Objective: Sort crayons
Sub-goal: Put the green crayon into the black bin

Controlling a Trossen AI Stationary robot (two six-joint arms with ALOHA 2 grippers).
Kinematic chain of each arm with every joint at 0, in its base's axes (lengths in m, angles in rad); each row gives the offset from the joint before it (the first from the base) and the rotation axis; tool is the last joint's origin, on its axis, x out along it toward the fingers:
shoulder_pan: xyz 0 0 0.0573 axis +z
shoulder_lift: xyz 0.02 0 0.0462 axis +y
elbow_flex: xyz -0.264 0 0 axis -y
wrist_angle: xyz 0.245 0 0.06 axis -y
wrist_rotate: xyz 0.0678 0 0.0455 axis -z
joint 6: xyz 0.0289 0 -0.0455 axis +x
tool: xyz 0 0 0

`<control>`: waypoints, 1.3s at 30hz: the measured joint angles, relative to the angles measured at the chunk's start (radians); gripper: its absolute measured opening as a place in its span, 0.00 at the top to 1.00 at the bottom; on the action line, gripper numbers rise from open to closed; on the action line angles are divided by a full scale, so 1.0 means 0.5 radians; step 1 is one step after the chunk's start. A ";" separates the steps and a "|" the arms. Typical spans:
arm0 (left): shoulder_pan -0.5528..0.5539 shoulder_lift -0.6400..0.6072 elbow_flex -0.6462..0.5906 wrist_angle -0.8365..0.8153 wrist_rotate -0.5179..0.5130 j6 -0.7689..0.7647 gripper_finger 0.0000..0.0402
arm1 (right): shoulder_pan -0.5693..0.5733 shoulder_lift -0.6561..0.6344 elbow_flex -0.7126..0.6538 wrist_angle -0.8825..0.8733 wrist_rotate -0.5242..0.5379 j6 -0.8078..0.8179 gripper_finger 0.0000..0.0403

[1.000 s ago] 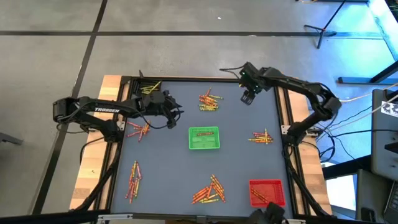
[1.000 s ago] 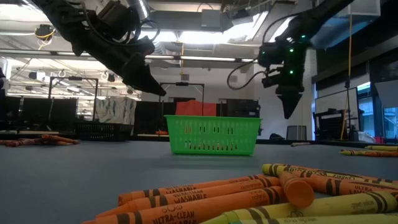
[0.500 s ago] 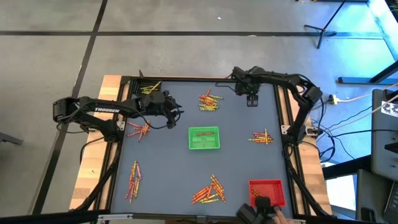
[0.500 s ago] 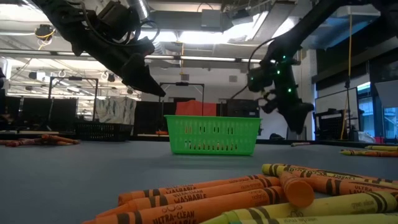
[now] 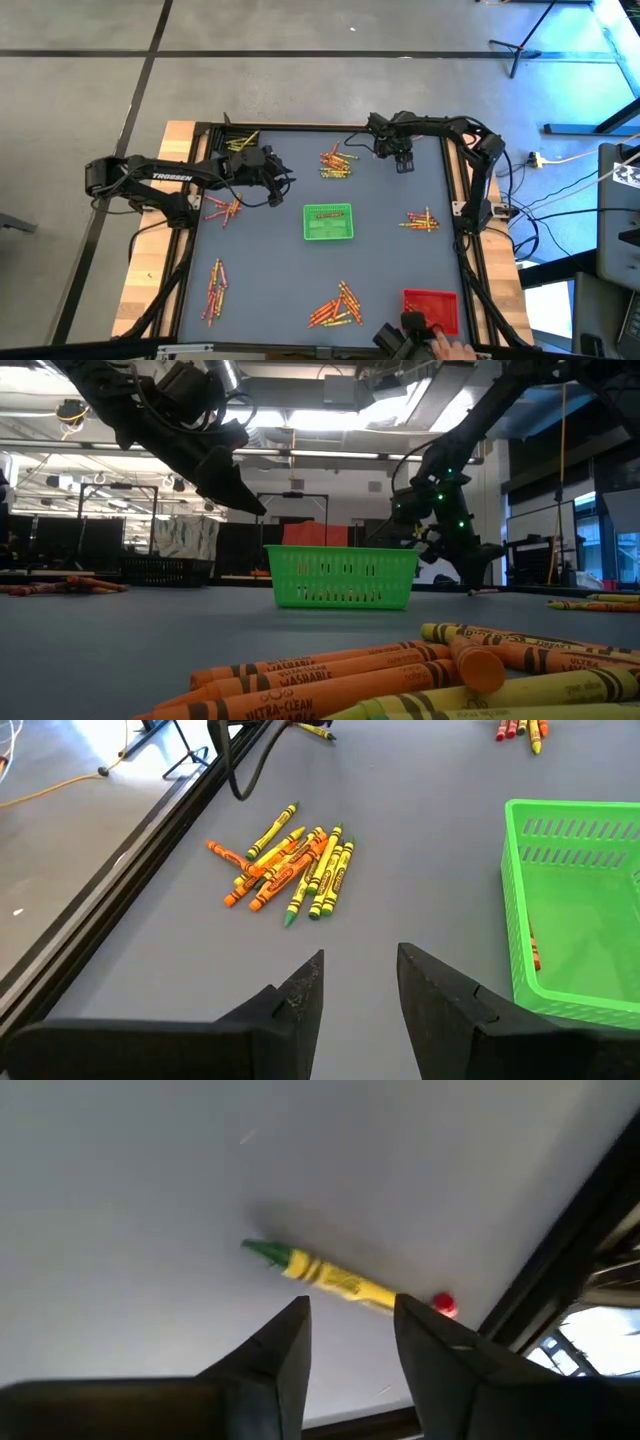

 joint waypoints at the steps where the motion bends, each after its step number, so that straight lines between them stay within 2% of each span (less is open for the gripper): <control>1: 0.000 0.000 0.000 0.000 0.000 0.000 0.72 | 0.000 0.000 0.000 0.011 -0.001 -0.012 0.66; 13: 0.000 0.000 0.000 0.000 0.000 0.001 0.72 | -0.002 0.000 -0.037 0.107 -0.105 -0.124 0.67; 21: 0.000 0.000 0.000 0.000 0.000 0.000 0.72 | 0.003 0.071 -0.039 0.139 -0.058 -0.166 0.68; 24: 0.001 0.000 0.000 0.000 0.000 0.001 0.72 | 0.002 0.072 -0.041 0.136 -0.068 -0.177 0.73; 32: 0.000 0.000 0.000 0.000 0.000 0.001 0.72 | 0.002 0.078 -0.019 0.086 -0.070 -0.227 0.97; 39: 0.001 0.000 0.000 0.000 0.000 0.001 0.72 | 0.010 0.094 0.088 0.009 -0.067 -0.178 0.95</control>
